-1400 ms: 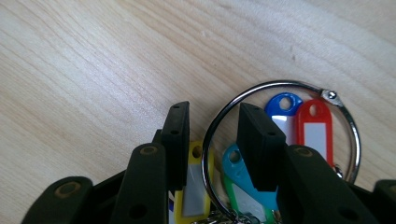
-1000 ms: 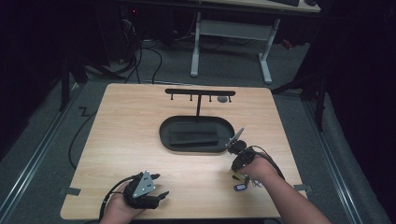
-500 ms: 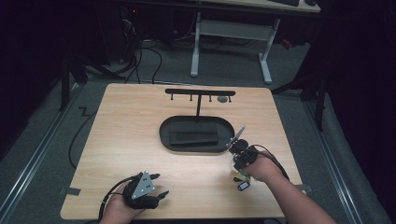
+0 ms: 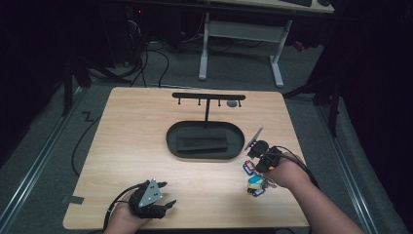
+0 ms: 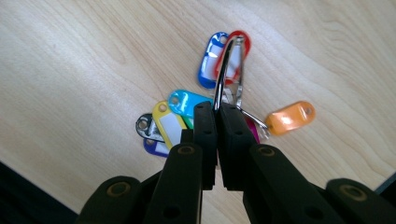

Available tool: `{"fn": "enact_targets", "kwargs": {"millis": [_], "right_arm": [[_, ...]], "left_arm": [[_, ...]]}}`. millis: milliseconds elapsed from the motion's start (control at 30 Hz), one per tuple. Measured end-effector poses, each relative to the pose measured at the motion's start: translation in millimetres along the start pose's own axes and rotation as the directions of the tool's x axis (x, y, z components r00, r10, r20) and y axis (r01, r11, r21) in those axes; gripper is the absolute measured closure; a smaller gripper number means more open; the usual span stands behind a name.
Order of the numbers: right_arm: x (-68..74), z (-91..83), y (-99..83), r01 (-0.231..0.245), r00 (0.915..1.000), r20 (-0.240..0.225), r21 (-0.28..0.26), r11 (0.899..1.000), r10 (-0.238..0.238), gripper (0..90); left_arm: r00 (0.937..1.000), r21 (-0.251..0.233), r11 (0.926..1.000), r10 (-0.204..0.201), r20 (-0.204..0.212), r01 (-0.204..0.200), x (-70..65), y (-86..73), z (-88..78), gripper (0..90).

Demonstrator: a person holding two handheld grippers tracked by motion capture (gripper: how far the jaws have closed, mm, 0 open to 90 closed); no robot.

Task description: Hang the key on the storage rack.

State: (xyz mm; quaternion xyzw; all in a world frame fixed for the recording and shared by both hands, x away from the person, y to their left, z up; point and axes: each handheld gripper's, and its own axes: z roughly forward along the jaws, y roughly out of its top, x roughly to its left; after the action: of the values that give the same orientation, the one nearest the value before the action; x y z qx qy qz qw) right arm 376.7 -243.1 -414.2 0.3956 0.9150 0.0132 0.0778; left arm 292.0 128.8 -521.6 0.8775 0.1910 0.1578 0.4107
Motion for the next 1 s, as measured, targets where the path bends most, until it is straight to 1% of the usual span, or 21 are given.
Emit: {"fn": "enact_targets", "kwargs": {"millis": [33, 67, 100, 133, 167, 433, 500, 667, 867, 900, 1000], "right_arm": [[0.0, -4.0, -0.9, -0.007, 1.0000, 0.001, -0.002, 1.000, 0.007, 87.1], [-1.2, -10.8, -3.0, -0.003, 0.9999, 0.010, -0.018, 1.000, 0.003, 87.2], [-1.2, -10.8, -3.0, -0.003, 0.9999, 0.010, -0.018, 1.000, 0.003, 87.2], [-2.3, -17.2, -5.4, -0.002, 1.0000, 0.007, -0.032, 1.000, 0.002, 87.1], [-2.8, -20.0, -6.4, -0.002, 1.0000, 0.009, -0.036, 0.999, 0.003, 87.1], [-6.3, -37.9, -12.5, -0.013, 0.9997, 0.019, -0.073, 0.997, 0.014, 87.1], [-7.6, -41.5, -13.7, -0.006, 0.9996, 0.026, -0.080, 0.997, 0.008, 87.2], [-9.9, -52.8, -16.2, -0.011, 0.9994, 0.033, -0.097, 0.995, 0.014, 87.2], [-11.6, -68.6, -16.1, -0.016, 0.9989, 0.042, -0.117, 0.993, 0.021, 87.2], [-11.6, -68.6, -16.1, -0.016, 0.9989, 0.042, -0.117, 0.993, 0.021, 87.2], [-12.0, -78.7, -14.9, -0.014, 0.9983, 0.055, -0.124, 0.992, 0.021, 87.2]], "left_arm": [[1.0000, -0.001, 1.0000, -0.002, 0.001, 0.002, 0.0, -0.1, 0.0, 32.8], [1.0000, 0.000, 1.0000, 0.000, 0.001, 0.000, -0.1, -0.1, 0.0, 32.8], [1.0000, -0.001, 1.0000, 0.001, 0.002, -0.001, -0.3, -0.1, 0.1, 32.8], [1.0000, -0.001, 1.0000, 0.005, 0.003, -0.005, -0.6, 0.0, 0.1, 32.7], [1.0000, -0.001, 1.0000, 0.006, 0.002, -0.006, -0.8, 0.0, 0.1, 32.7], [1.0000, -0.014, 0.9999, 0.007, -0.004, -0.007, -1.3, 0.3, -0.8, 32.8], [1.0000, -0.011, 0.9999, 0.009, -0.004, -0.009, -1.4, 0.1, -0.9, 32.7], [1.0000, -0.012, 0.9999, 0.009, -0.001, -0.009, -1.7, -0.1, -0.7, 32.8], [0.9999, -0.012, 0.9999, 0.011, 0.002, -0.011, -1.9, -0.1, -0.7, 32.8], [0.9999, -0.012, 0.9999, 0.011, 0.002, -0.011, -1.9, -0.1, -0.7, 32.9], [0.9999, -0.011, 0.9999, 0.012, 0.003, -0.012, -1.8, -0.2, -0.4, 32.9]]}}
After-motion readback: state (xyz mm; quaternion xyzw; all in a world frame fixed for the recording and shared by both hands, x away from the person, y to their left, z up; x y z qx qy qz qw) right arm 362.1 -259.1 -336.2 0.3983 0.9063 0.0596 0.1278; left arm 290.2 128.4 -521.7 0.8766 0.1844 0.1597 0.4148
